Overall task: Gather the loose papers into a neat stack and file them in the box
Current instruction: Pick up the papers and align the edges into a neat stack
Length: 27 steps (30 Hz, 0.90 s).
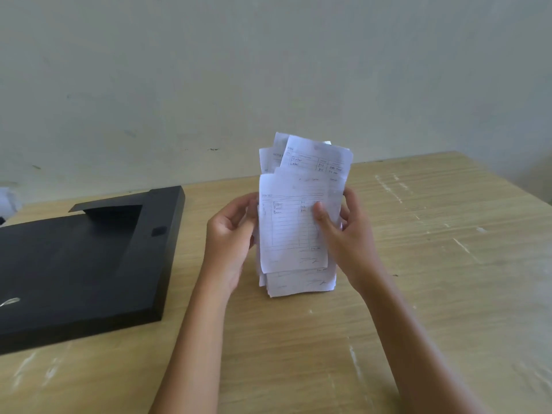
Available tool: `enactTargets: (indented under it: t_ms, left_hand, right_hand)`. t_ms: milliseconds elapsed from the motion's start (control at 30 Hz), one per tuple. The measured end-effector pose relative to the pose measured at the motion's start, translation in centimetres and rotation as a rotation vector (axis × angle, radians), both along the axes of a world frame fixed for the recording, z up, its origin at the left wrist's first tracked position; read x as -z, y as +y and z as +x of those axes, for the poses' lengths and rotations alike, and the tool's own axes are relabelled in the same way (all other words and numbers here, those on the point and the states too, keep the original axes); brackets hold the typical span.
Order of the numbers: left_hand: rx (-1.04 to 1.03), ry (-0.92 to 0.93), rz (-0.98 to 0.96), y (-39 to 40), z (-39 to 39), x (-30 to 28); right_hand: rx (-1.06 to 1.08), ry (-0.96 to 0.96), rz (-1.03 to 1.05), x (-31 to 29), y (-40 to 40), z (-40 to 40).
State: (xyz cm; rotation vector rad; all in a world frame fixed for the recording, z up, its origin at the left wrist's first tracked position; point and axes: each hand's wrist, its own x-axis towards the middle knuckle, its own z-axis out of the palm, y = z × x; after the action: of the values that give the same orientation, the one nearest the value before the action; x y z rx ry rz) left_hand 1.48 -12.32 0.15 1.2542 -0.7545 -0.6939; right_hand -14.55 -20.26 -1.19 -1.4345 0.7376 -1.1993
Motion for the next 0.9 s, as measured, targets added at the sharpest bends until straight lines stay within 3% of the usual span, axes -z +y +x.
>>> enactTargets:
  t_ms: [200,467,567,700,800,900]
  left_hand:
    - [-0.032,-0.238,-0.007,0.9,1.3,-0.7]
    - [0.089,-0.455,0.175,1.9,3.0,-0.5]
    - [0.106,-0.368,0.177,2.0,2.7,-0.8]
    - [0.183,-0.234,-0.064,1.7,1.0,-2.1]
    - [0.094,-0.251,-0.218,1.3,-0.8,-2.4]
    - [-0.038,-0.322,-0.167,0.7,-1.8,-1.1]
  right_hand:
    - [-0.002,0.053,-0.018,0.7,0.2,0.5]
    - [-0.021,0.032,0.082,0.9,0.5,0.5]
    - [0.019,-0.011,0.098,0.3,0.7,0.5]
    - [0.08,-0.148,-0.006,-1.7,1.7,0.9]
    - [0.095,-0.239,-0.069,-2.6,2.4,1.0]
    - [0.08,-0.184,-0.056,-1.7,2.3,1.4]
